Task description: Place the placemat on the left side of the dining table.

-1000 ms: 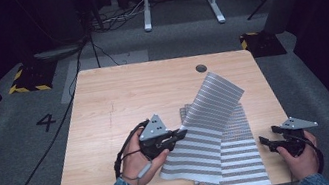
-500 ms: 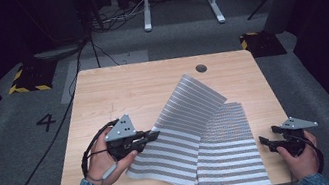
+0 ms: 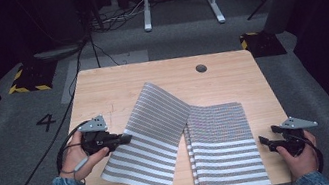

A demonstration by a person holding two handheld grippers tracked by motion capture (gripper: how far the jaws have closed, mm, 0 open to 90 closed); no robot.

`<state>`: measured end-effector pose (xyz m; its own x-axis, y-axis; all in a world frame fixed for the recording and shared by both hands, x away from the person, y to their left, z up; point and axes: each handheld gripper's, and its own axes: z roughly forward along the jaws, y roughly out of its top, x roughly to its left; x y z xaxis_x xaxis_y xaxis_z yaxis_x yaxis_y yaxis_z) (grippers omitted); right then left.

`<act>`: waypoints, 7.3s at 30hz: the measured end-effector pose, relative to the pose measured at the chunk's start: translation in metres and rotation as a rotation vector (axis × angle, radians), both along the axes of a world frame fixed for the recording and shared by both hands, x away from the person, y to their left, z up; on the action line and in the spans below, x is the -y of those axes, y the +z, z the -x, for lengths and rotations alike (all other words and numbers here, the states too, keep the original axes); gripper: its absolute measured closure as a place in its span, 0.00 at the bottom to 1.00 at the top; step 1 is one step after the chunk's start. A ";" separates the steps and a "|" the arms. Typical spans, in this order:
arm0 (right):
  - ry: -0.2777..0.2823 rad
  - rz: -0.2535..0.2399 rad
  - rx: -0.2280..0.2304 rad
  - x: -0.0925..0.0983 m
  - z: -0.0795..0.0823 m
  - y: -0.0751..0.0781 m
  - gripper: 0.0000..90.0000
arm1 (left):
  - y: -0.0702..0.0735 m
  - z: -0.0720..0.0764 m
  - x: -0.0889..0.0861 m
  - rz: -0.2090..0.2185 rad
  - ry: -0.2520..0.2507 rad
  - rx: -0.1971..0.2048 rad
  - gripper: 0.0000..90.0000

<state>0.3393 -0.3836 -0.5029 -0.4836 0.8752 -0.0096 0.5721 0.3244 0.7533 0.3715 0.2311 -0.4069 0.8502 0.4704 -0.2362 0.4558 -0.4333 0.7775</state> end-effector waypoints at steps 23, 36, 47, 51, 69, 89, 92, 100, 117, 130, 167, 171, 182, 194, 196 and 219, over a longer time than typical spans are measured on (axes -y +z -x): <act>-0.002 -0.001 -0.001 0.000 0.000 0.000 0.30 | -0.037 -0.021 -0.015 -0.200 0.296 0.234 0.36; -0.002 -0.001 -0.002 0.000 0.000 0.000 0.30 | -0.022 0.066 0.047 -0.100 0.131 0.214 0.37; -0.001 -0.001 -0.002 0.000 0.000 0.000 0.30 | -0.074 0.102 0.080 -0.122 0.072 0.137 0.38; -0.002 -0.001 -0.002 0.000 0.000 0.000 0.30 | -0.087 0.104 0.086 -0.137 0.053 0.121 0.38; -0.001 0.000 0.000 0.000 0.000 0.000 0.30 | -0.095 0.105 0.087 -0.190 0.125 0.094 0.62; -0.001 -0.001 -0.002 0.000 0.000 0.000 0.30 | -0.026 0.076 0.027 0.021 0.393 0.252 0.98; -0.001 -0.001 -0.002 0.000 0.000 0.000 0.30 | -0.016 0.071 0.013 0.020 0.443 0.291 0.97; -0.001 -0.001 -0.002 0.000 0.000 0.000 0.30 | -0.005 0.051 -0.024 -0.053 0.571 0.337 0.97; -0.001 -0.001 -0.002 0.000 0.000 0.000 0.30 | -0.031 0.033 -0.092 -0.235 0.867 0.256 0.94; -0.001 -0.001 -0.002 0.000 0.000 0.000 0.30 | -0.026 0.034 -0.063 -0.187 0.833 0.313 0.41; 0.008 -0.001 -0.001 -0.001 0.000 0.000 0.30 | -0.101 0.122 0.103 -0.150 0.417 0.067 0.35; 0.008 -0.001 -0.001 -0.001 0.000 0.000 0.30 | -0.103 0.125 0.106 -0.188 0.402 0.114 0.35; 0.010 -0.001 0.000 -0.001 0.000 0.000 0.30 | -0.106 0.122 0.091 -0.171 0.405 0.182 0.74; 0.010 -0.001 0.000 -0.001 0.000 0.000 0.30 | -0.100 0.114 0.077 -0.116 0.276 0.127 0.98; 0.010 -0.001 -0.001 -0.001 0.000 0.000 0.30 | -0.097 0.117 0.076 -0.101 0.220 0.121 0.98; 0.010 -0.001 0.000 -0.001 0.000 0.000 0.30 | -0.082 0.143 0.050 0.047 -0.082 -0.059 0.44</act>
<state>0.3392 -0.3830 -0.5029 -0.4921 0.8705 -0.0085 0.5692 0.3291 0.7535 0.2286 0.1807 -0.4893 0.8695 0.3870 -0.3070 0.4657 -0.4346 0.7709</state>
